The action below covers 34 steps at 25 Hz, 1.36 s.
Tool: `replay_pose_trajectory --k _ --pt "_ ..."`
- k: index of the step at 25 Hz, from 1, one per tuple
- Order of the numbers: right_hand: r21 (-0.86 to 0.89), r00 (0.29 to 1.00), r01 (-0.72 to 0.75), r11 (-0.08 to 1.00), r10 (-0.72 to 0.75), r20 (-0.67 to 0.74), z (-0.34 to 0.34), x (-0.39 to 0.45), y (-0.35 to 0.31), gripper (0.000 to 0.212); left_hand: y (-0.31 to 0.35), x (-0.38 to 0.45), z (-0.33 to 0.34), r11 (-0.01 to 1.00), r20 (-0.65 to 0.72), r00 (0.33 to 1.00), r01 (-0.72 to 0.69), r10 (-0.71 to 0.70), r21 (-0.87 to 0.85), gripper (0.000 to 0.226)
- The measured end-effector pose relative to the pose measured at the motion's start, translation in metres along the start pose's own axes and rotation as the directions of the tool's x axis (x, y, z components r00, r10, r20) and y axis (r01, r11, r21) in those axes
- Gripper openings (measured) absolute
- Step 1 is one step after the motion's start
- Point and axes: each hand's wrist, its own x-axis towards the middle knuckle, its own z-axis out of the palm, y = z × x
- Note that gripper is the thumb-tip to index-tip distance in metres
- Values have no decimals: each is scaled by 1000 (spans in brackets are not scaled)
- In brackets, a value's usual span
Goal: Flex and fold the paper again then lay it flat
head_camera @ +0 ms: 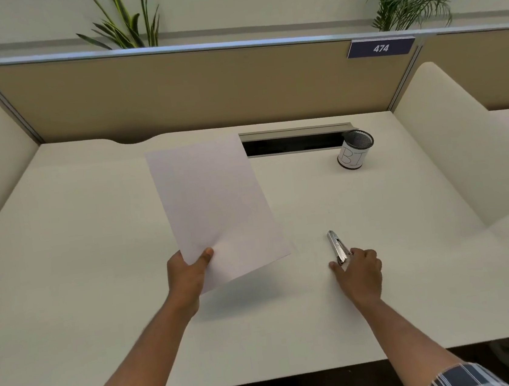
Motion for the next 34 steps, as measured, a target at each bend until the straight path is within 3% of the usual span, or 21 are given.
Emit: replay_pose_trajectory --k 4,6,9,13,16,19,24,34 --pt "118 999 30 993 -26 -35 0 -3 -3 45 0 3 1 1000 4 1000 19 -19 -9 23" --pt "293 995 53 955 -27 -93 -6 -10 -9 35 1 4 1 1000 0 1000 21 -21 -10 24" --pt "646 998 41 762 -1 -62 -20 -28 -26 40 4 5 0 999 -5 1000 25 -25 -20 27" --pt "866 962 -57 497 -206 181 -34 -50 -51 39 8 6 -1 999 -4 1000 22 -22 -26 26" --pt "880 866 -82 468 -403 295 -36 -64 -64 49 10 4 -1 1000 6 1000 12 -12 -19 26" --pt "889 813 -107 446 -475 336 -31 -77 -73 53 12 1 -2 1000 13 1000 -11 11 -16 27" --pt "894 835 -88 439 -457 307 -33 -85 -83 39 13 -6 -4 999 20 999 -31 31 -7 28" --pt "905 828 -64 420 -484 283 -40 -88 -88 40 15 -13 -8 996 14 996 -82 83 -17 23"
